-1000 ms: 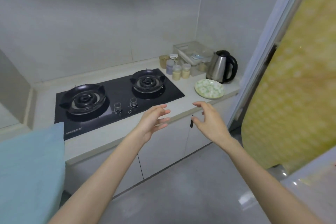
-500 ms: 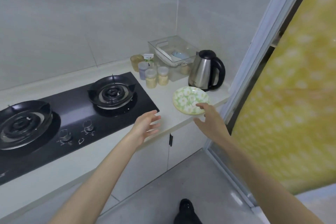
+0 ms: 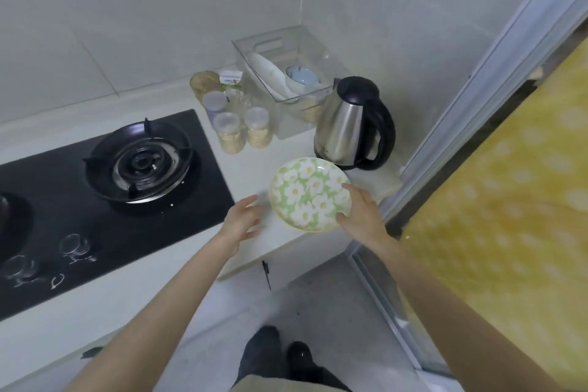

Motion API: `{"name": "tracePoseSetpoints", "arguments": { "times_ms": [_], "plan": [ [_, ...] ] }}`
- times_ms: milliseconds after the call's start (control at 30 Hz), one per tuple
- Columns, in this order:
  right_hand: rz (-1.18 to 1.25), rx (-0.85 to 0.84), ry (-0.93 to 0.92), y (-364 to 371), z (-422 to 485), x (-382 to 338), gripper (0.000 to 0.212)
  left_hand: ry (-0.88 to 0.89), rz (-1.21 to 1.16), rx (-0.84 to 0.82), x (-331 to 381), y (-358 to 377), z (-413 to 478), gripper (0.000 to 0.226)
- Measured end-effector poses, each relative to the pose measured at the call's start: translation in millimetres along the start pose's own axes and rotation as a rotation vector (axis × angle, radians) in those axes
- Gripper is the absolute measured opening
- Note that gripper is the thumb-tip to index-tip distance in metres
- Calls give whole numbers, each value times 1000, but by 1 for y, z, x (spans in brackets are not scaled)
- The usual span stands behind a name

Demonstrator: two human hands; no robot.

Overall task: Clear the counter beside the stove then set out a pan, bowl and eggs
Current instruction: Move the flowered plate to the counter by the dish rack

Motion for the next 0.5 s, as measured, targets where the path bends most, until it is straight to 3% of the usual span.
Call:
{"name": "tracePoseSetpoints", "arguments": {
  "times_ms": [200, 367, 500],
  "plan": [
    [94, -19, 71, 7, 45, 18, 71, 19, 32, -73, 16, 30, 42, 33],
    [178, 5, 124, 9, 69, 25, 61, 89, 4, -102, 27, 35, 71, 54],
    [252, 5, 179, 6, 82, 31, 50, 46, -56, -81, 24, 31, 89, 54]
  ]
}}
Point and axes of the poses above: each hand's wrist, its own z-axis towards the middle knuckle, its own y-axis out of the palm, x = y × z, the point moved 3 cm from there along z, towards the middle knuckle, and after that the axes turned 1 degree about z, right-handed, at the moved point
